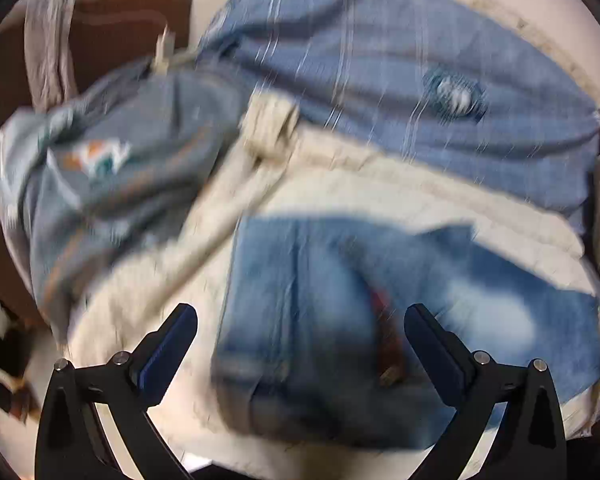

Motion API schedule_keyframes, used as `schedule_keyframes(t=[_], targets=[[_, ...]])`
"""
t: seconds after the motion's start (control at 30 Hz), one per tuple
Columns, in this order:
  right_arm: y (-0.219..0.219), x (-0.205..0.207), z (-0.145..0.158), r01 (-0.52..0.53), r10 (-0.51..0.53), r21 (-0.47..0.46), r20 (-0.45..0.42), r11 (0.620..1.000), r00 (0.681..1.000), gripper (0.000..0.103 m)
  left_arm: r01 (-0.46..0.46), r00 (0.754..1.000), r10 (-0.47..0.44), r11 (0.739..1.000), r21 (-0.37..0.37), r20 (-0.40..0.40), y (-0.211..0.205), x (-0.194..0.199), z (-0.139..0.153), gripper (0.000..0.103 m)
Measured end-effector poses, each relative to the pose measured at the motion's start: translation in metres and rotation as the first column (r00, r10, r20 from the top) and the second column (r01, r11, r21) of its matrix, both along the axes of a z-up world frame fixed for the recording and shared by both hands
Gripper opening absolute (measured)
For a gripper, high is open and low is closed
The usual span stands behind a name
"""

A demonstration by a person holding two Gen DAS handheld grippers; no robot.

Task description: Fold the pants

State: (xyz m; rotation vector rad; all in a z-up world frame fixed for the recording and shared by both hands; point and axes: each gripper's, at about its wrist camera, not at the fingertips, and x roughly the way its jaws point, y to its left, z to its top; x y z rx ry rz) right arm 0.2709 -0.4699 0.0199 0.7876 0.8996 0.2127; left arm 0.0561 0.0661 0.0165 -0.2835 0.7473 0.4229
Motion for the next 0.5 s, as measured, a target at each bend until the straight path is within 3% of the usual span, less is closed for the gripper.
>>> schedule_keyframes(t=[0.07, 0.1, 0.13, 0.2, 0.23, 0.27, 0.37, 0.43, 0.5], targets=[[0.022, -0.002, 0.023, -0.044, 0.046, -0.041, 0.062, 0.998, 0.997, 0.071, 0.022, 1.0, -0.021, 0.998, 0.062, -0.02, -0.008, 0.016, 0.003, 0.103], [0.039, -0.004, 0.032, -0.099, 0.105, -0.066, 0.094, 0.993, 0.99, 0.071, 0.022, 0.997, -0.015, 0.995, 0.098, -0.076, -0.01, 0.027, -0.006, 0.103], [0.059, -0.002, 0.042, -0.158, 0.167, -0.091, 0.113, 0.983, 0.979, 0.071, 0.02, 0.983, 0.005, 0.991, 0.135, -0.184, -0.013, 0.04, -0.026, 0.103], [0.116, 0.003, 0.061, -0.328, 0.348, -0.145, 0.139, 0.933, 0.927, 0.071, 0.021, 0.948, 0.014, 0.994, 0.107, -0.319, -0.009, 0.049, -0.068, 0.103], [0.153, 0.004, 0.067, -0.433, 0.458, -0.177, 0.142, 0.884, 0.878, 0.071, -0.014, 0.97, 0.024, 0.999, 0.042, -0.24, -0.002, 0.04, -0.075, 0.103], [0.185, 0.005, 0.07, -0.507, 0.538, -0.203, 0.141, 0.837, 0.831, 0.071, -0.031, 0.973, 0.031, 1.0, 0.0, -0.228, 0.002, 0.036, -0.076, 0.103], [0.277, 0.019, 0.059, -0.655, 0.697, -0.279, 0.08, 0.702, 0.713, 0.071, -0.003, 0.974, -0.001, 1.0, -0.017, -0.227, 0.004, 0.036, -0.076, 0.103], [0.338, 0.035, 0.037, -0.727, 0.763, -0.317, -0.017, 0.609, 0.647, 0.071, 0.008, 0.977, -0.012, 1.0, -0.021, -0.213, 0.004, 0.033, -0.078, 0.103], [0.367, 0.048, 0.017, -0.751, 0.782, -0.341, -0.065, 0.566, 0.619, 0.071, 0.018, 0.979, -0.026, 0.999, -0.039, -0.204, 0.008, 0.032, -0.08, 0.103]])
